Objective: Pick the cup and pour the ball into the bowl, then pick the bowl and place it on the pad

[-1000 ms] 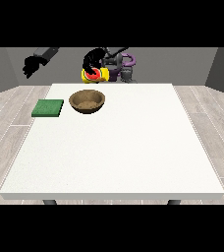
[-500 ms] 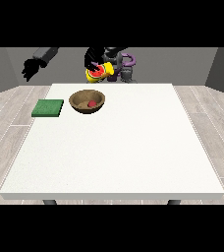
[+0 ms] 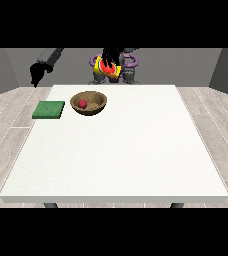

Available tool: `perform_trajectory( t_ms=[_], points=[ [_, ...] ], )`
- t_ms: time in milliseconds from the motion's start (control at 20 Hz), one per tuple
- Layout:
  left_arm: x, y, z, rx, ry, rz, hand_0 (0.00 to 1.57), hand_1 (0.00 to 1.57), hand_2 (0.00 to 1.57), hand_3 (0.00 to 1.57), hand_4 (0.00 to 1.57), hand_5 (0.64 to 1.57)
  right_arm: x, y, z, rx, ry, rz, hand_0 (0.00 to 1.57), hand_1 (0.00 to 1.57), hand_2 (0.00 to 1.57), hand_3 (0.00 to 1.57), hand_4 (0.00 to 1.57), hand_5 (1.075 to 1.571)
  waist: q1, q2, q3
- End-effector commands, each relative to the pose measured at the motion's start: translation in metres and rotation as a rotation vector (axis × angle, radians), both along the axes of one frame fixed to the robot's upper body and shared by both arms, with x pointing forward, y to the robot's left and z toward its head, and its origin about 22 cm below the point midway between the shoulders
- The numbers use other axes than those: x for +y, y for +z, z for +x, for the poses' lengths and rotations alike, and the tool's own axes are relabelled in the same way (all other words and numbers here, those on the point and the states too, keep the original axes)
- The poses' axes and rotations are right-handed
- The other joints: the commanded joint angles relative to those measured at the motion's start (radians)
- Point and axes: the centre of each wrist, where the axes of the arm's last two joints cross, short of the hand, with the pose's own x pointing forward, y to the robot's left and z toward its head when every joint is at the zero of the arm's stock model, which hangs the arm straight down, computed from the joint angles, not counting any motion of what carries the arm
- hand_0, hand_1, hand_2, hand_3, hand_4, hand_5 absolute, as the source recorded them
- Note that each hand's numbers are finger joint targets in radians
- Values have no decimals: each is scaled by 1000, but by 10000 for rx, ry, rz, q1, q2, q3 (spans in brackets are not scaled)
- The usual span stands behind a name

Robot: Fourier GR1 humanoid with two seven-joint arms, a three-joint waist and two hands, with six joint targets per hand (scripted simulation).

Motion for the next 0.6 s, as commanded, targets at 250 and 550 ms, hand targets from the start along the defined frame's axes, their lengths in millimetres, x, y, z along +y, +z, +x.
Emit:
perform_trajectory(
  t_ms=[250,550],
  points=[
    [44,16,-12,-243,600,-8922,1370,1370,1571,1571,983,1538,59,-3,26,403,488,637,0,0,0,0,729,1567,-238,858,-31],
    [85,-22,-30,183,102,-11516,1177,1177,1527,1444,922,1553,98,-1,38,1395,38,749,0,0,0,0,625,1570,174,854,0]
  ],
)
